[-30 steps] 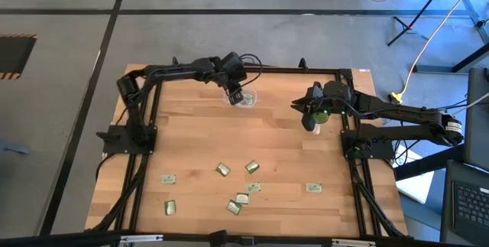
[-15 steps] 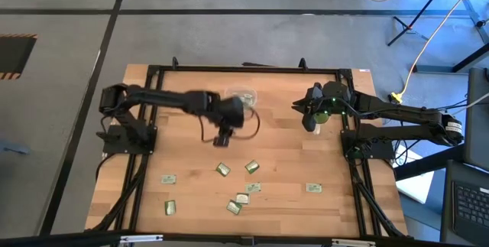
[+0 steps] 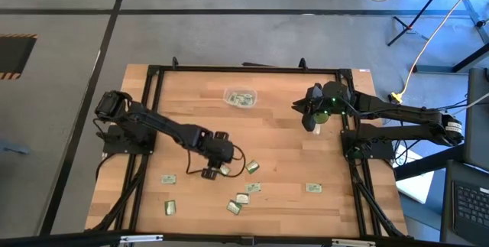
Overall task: Pick and place items into bin
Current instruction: Put the white stevia packet into the bin
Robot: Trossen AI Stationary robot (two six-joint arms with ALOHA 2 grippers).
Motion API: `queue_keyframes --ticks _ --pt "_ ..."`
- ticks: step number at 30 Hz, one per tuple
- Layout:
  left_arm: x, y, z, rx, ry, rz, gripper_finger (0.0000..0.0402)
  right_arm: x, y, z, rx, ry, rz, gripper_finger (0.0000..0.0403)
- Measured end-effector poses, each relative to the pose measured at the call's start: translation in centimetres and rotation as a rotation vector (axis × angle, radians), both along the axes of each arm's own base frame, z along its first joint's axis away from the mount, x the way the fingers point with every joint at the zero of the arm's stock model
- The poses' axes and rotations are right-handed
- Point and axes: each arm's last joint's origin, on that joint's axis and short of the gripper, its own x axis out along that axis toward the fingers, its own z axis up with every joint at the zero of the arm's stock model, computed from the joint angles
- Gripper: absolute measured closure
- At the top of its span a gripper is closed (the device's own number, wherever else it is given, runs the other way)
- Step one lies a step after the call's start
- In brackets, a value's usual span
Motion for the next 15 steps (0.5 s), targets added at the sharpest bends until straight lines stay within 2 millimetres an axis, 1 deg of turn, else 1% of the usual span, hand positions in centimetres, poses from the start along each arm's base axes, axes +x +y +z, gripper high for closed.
queue_keyframes --ticks 4,7,12,15 --pt "-0.4 -0.5 -1.1 0.0 0.011 0.011 0.0311 0.0 0.0 0.0 0.023 -0.007 -0.014 0.032" --pt "-0.3 -0.8 -1.8 0.016 0.02 0.007 0.0311 0.0 0.0 0.0 0.025 -0.007 -0.015 0.032" --pt "0.0 -1.0 -3.9 0.026 0.088 0.0 0.0307 0.0 0.0 0.0 0.046 -0.01 -0.028 0.032" --pt "0.2 -1.1 -4.5 0.02 0.111 -0.003 0.0308 0.0 0.0 0.0 0.046 -0.01 -0.028 0.032"
